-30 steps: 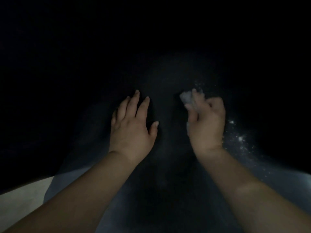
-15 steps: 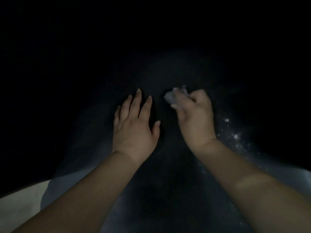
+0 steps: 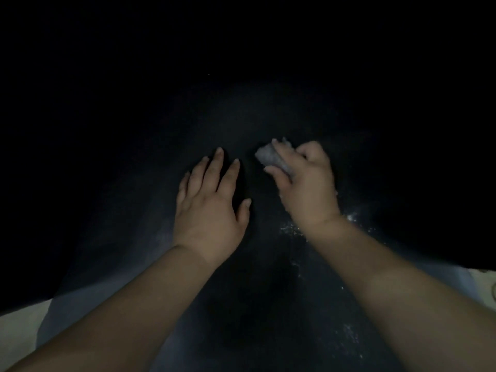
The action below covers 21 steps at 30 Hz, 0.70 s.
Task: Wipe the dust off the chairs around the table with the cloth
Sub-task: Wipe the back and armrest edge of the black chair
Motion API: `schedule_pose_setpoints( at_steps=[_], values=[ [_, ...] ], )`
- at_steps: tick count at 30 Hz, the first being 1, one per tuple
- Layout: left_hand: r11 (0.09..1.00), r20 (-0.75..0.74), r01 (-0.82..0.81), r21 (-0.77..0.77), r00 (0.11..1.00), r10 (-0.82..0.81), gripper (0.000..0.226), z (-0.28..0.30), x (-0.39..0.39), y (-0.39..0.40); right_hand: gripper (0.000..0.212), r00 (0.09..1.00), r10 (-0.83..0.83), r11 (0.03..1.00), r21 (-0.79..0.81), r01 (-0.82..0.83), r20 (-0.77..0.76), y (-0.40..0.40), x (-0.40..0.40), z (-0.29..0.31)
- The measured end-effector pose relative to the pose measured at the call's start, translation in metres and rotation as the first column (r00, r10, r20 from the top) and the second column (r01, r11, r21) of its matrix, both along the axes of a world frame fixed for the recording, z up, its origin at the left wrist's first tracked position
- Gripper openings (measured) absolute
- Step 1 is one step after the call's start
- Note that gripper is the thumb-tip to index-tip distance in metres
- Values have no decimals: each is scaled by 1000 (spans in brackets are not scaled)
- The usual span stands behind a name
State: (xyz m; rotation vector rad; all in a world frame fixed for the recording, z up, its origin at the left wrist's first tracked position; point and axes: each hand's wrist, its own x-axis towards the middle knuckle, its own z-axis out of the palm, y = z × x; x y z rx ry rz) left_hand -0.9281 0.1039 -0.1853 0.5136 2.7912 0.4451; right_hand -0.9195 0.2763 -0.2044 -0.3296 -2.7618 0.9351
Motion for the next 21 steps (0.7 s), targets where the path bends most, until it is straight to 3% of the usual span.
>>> schedule_pose_setpoints(
  at_steps=[4,7,13,17,21],
  values=[
    [1000,-3,17,2,1000,-17,66,-1,4,7,39,982,-187,981,-52,189,36,43,-20,0],
    [1000,-5,14,-9,1000,-14,67,-2,3,8,40,953,-302,953,-35,302,-2,37,13,-1],
    [1000,-9,19,-2,1000,-19,66,-2,7,12,36,995,-59,998,4,59,75,24,26,6],
    [999,-11,29,-13,1000,-29,66,0,6,9,38,940,-332,937,-82,338,81,59,8,8],
    [999,1,24,-23,1000,-24,67,1,8,5,35,964,-257,966,-15,259,71,23,53,4]
  ],
)
